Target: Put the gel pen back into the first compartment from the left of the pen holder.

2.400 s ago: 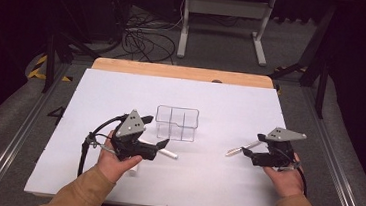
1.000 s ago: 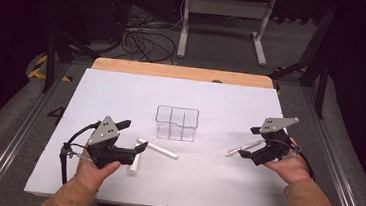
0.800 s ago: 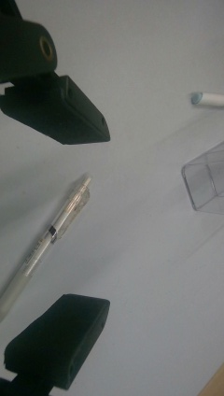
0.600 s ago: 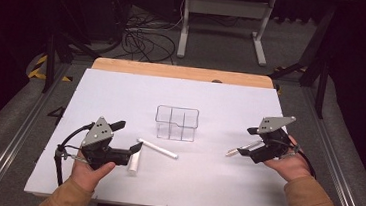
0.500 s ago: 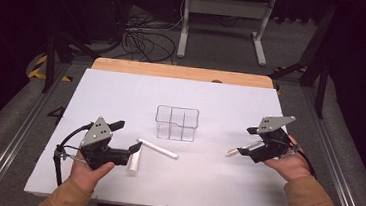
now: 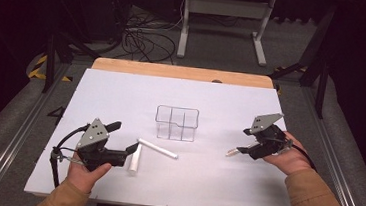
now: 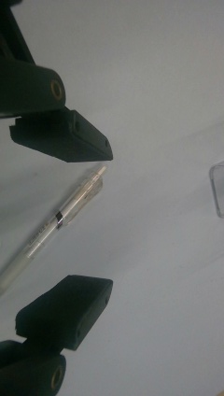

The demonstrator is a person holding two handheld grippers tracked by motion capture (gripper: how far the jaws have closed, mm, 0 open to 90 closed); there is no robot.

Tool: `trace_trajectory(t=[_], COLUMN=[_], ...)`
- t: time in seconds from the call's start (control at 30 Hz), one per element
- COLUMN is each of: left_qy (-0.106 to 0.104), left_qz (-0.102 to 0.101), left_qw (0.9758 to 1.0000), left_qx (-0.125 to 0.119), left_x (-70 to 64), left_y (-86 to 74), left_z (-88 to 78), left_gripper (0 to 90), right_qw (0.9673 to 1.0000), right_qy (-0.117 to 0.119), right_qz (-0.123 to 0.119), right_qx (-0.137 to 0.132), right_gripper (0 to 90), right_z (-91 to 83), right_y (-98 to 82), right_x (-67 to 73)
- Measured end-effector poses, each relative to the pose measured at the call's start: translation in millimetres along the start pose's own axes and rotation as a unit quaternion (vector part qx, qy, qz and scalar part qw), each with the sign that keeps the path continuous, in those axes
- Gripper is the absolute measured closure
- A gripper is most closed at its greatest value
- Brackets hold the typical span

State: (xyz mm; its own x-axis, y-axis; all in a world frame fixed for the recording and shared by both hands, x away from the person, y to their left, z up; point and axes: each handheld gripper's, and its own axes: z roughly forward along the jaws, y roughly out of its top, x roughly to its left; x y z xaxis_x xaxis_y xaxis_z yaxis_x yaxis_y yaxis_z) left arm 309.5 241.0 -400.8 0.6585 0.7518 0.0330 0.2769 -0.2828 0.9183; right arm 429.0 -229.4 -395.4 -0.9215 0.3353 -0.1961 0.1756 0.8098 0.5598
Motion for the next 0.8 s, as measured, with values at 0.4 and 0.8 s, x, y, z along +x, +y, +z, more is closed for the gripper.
trace_trajectory(t=[0.4, 0.8], left_qy=[0.004, 0.001], left_qz=[-0.006, -0.008], left_qw=[1.0000, 0.9999], left_qx=[0.003, 0.008], left_x=[1.5, 1.5], left_y=[-3.5, -5.6], left_z=[-3.8, -1.6], left_gripper=[14.7, 14.7], right_qw=[0.9982, 0.9933], right_qy=[0.008, 0.019], right_qz=[-0.034, -0.067], right_qx=[0.050, 0.092], right_gripper=[41.6, 47.0], right_z=[12.2, 25.5], right_y=[2.7, 0.8], right_x=[-5.0, -12.1])
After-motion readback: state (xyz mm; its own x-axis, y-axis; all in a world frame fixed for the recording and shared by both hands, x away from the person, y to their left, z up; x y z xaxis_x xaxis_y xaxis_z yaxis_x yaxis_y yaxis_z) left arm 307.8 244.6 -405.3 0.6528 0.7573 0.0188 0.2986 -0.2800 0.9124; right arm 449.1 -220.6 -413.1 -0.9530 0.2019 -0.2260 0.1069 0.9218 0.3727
